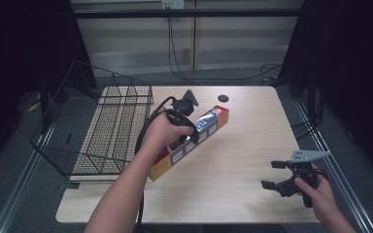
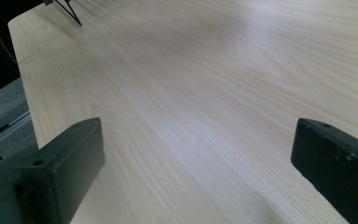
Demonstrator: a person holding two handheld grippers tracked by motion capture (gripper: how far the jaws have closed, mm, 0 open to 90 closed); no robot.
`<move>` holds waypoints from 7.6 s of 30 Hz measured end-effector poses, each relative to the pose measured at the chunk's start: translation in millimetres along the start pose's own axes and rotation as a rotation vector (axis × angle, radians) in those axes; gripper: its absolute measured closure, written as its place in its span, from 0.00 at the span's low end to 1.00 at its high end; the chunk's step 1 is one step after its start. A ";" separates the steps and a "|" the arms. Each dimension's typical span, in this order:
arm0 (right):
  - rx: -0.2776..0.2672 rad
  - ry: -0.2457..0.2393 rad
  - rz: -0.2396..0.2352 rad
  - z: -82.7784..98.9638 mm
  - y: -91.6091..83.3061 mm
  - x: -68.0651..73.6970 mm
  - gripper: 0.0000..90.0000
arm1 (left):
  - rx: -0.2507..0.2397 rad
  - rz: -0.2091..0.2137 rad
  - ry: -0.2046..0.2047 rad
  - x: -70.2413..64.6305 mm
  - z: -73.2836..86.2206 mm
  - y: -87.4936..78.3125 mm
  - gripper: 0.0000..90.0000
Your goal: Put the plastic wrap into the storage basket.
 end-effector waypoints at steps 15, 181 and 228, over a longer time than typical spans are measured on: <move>-0.004 -0.001 -0.004 -0.1 -0.4 0.4 0.03 | -0.002 -0.018 -0.053 6.8 3.8 -33.3 0.48; 0.017 -0.039 0.015 1.9 5.0 7.1 0.04 | -0.312 -0.305 -0.584 135.4 94.8 -209.4 0.48; 0.013 -0.031 0.006 2.5 6.3 7.5 0.04 | -0.307 -0.375 -0.692 167.2 113.8 -193.5 0.48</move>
Point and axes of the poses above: each handheld gripper's, and its own axes: y roughly forward along the jaws, z roughly out of its underside, x roughly to its left, the point moved 5 cm from there along y, roughly forward along the jaws, and after that the axes turned 12 degrees about z, right-handed, at the moved point
